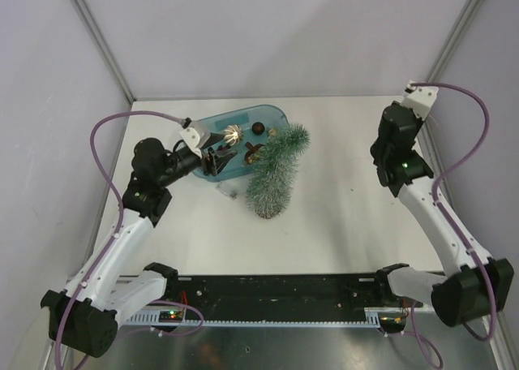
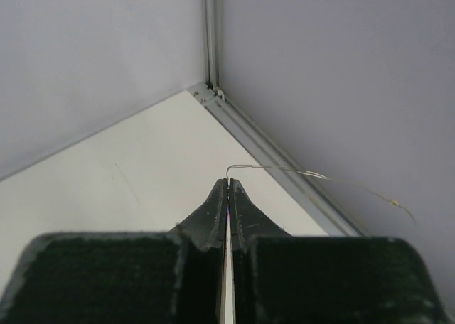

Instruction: Decorate the small christmas tree

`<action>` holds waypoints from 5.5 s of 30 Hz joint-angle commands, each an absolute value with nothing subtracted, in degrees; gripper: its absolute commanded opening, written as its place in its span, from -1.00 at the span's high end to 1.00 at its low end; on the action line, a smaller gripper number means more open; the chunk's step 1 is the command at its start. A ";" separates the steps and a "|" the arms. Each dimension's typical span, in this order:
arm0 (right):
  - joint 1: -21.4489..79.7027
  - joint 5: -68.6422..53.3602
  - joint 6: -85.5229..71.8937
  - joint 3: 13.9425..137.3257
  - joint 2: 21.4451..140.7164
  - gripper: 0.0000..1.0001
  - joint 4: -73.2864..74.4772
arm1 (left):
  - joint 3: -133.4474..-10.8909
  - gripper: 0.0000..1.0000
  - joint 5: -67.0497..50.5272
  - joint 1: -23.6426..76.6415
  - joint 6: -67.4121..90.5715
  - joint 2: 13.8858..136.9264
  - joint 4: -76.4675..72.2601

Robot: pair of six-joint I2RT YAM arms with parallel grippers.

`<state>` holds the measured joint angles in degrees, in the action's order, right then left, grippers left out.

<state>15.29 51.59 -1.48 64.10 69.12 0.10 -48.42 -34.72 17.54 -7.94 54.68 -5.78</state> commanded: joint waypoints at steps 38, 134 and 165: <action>111.51 68.57 -19.82 74.15 56.74 1.00 37.96 | -44.96 -0.07 -47.50 44.17 -13.82 45.96 5.65; 94.28 54.93 -20.71 51.87 49.17 -0.25 27.74 | -43.64 0.99 -48.71 42.71 -2.38 38.34 -2.37; 90.02 50.80 -14.67 51.06 53.51 0.00 16.98 | -41.61 0.99 -47.94 39.57 -0.55 35.07 -2.35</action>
